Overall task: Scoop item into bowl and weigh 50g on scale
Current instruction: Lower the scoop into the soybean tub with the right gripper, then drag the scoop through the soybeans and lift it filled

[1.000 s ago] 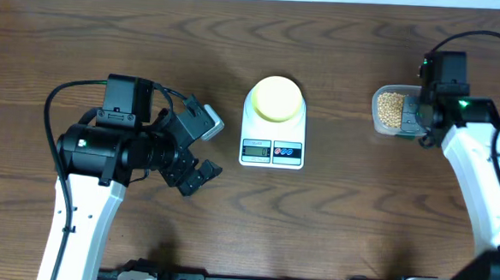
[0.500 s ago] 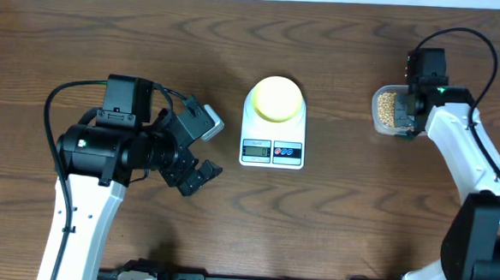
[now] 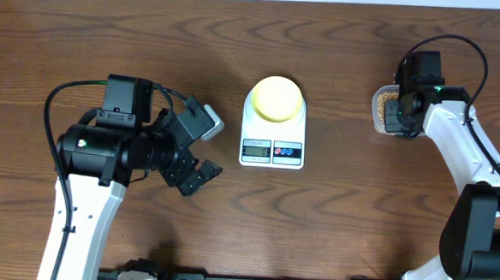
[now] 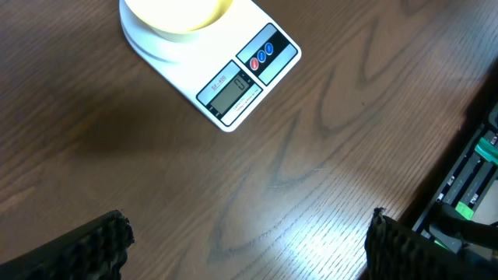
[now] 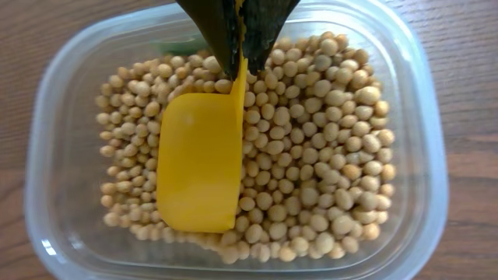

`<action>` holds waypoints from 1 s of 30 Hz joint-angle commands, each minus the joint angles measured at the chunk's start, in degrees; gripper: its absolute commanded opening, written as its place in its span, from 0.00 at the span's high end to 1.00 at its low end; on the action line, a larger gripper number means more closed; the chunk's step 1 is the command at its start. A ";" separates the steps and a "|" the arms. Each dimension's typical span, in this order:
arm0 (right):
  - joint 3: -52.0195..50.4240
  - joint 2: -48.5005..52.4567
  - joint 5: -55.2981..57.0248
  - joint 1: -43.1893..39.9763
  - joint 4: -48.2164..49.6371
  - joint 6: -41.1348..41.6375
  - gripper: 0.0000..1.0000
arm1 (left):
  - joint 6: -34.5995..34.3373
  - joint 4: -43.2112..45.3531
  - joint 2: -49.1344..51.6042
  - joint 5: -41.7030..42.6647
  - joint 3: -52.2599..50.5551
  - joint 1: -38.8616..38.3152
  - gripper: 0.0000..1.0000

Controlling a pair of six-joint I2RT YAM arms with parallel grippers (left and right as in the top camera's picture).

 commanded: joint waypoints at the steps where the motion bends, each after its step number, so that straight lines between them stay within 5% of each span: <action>1: 0.61 0.66 -10.88 -1.75 -1.01 1.03 0.99 | -0.07 -0.11 0.09 -0.35 0.09 0.31 0.02; 19: 0.68 0.68 -41.66 -15.67 -1.01 2.64 0.99 | -0.07 -0.11 0.09 -0.35 0.09 0.31 0.02; 30: -1.31 0.79 -45.40 -22.23 -1.57 2.67 0.99 | -0.07 -0.09 0.09 -0.35 0.09 0.31 0.02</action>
